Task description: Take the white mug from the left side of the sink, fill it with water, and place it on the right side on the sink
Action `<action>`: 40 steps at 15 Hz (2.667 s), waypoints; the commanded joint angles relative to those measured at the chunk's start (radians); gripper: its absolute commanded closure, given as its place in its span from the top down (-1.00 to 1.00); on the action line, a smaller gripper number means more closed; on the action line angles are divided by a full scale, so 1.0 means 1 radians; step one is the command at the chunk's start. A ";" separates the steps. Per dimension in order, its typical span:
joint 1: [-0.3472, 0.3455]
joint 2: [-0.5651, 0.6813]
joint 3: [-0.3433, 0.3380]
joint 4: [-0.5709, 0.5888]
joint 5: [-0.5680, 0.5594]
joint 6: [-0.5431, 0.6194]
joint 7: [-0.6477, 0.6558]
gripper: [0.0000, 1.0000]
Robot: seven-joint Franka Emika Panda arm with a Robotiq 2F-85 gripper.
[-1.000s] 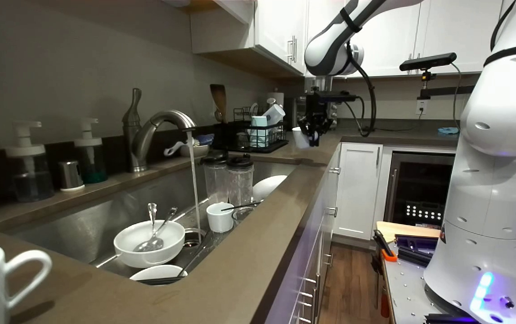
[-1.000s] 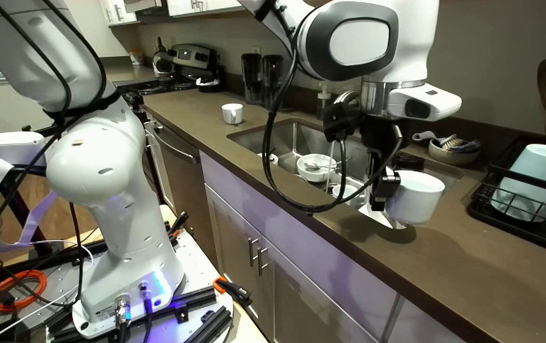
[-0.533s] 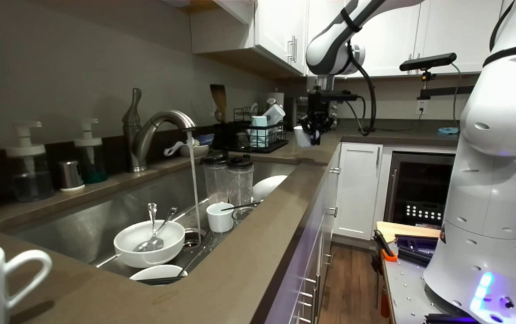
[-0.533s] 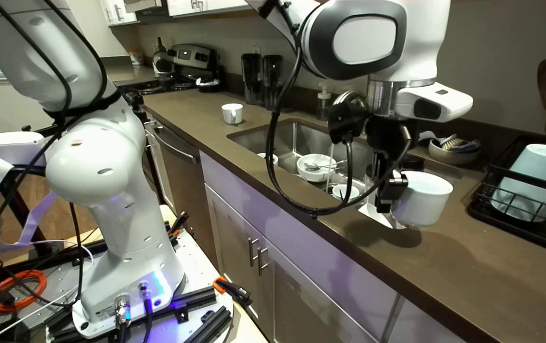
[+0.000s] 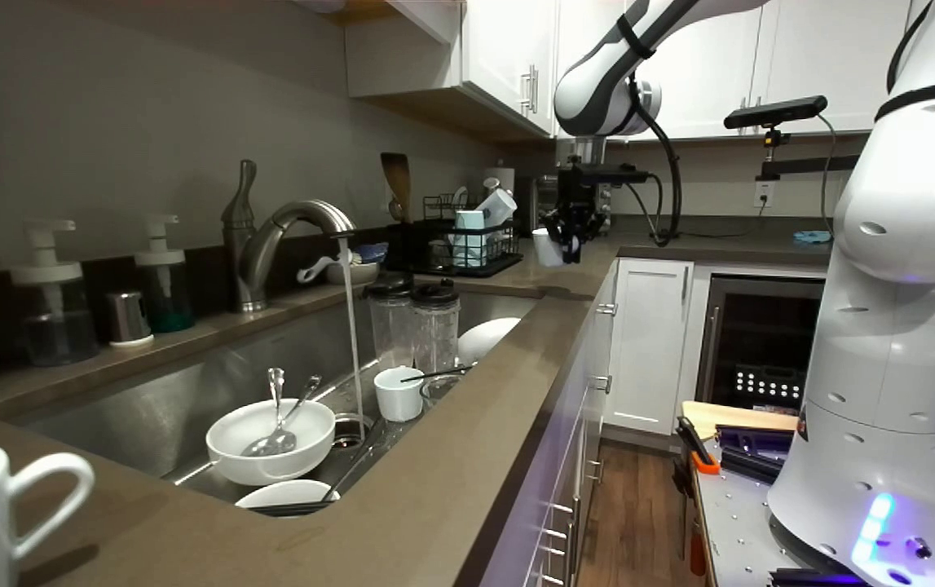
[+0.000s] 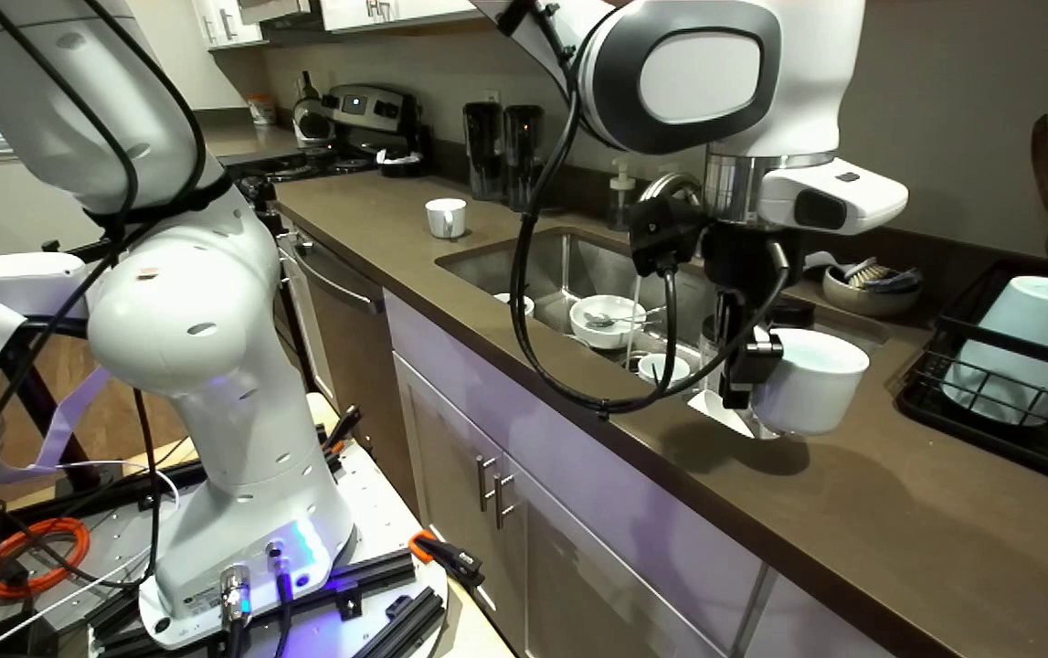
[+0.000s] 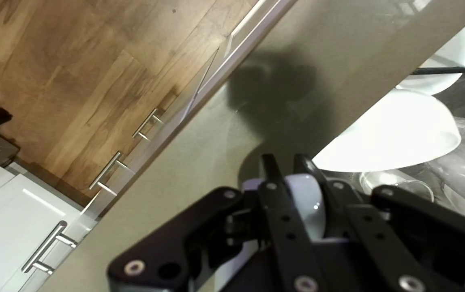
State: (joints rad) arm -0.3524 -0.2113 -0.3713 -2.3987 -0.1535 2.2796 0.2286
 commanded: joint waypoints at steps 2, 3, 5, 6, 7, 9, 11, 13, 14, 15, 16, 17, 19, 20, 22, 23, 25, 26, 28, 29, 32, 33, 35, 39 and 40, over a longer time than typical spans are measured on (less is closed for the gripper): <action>-0.022 0.007 0.012 0.004 0.004 -0.001 -0.011 -0.86; -0.022 0.017 0.003 0.013 0.017 -0.009 -0.034 -0.87; -0.025 0.036 -0.011 0.025 0.029 -0.014 -0.054 -0.86; -0.027 0.048 -0.018 0.032 0.030 -0.015 -0.061 -0.86; -0.029 0.057 -0.024 0.037 0.033 -0.017 -0.070 -0.87; -0.035 0.080 -0.039 0.057 0.044 -0.024 -0.099 -0.86; -0.036 0.105 -0.052 0.086 0.063 -0.031 -0.135 -0.86; -0.037 0.136 -0.061 0.125 0.094 -0.044 -0.178 -0.86; -0.036 0.154 -0.064 0.150 0.107 -0.055 -0.196 -0.86; -0.035 0.173 -0.066 0.175 0.124 -0.071 -0.217 -0.87; -0.035 0.189 -0.066 0.199 0.136 -0.089 -0.230 -0.86; -0.035 0.210 -0.065 0.228 0.144 -0.110 -0.237 -0.86; -0.037 0.248 -0.061 0.281 0.154 -0.148 -0.246 -0.87; -0.037 0.270 -0.059 0.306 0.154 -0.160 -0.245 -0.87; -0.039 0.309 -0.054 0.350 0.151 -0.181 -0.240 -0.87; -0.039 0.329 -0.051 0.368 0.148 -0.182 -0.234 -0.86; -0.041 0.367 -0.044 0.400 0.153 -0.187 -0.235 -0.87; -0.043 0.383 -0.040 0.412 0.156 -0.188 -0.235 -0.87; -0.047 0.410 -0.033 0.433 0.169 -0.192 -0.240 -0.87; -0.049 0.421 -0.029 0.441 0.178 -0.193 -0.243 -0.87; -0.055 0.437 -0.023 0.455 0.199 -0.192 -0.245 -0.87; -0.057 0.438 -0.022 0.458 0.205 -0.191 -0.247 -0.87; -0.061 0.440 -0.021 0.460 0.210 -0.193 -0.250 -0.86; -0.068 0.435 -0.022 0.456 0.208 -0.207 -0.255 -0.81; -0.069 0.432 -0.022 0.455 0.206 -0.209 -0.255 -0.83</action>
State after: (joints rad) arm -0.3967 0.2207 -0.4046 -1.9745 0.0276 2.1119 0.0128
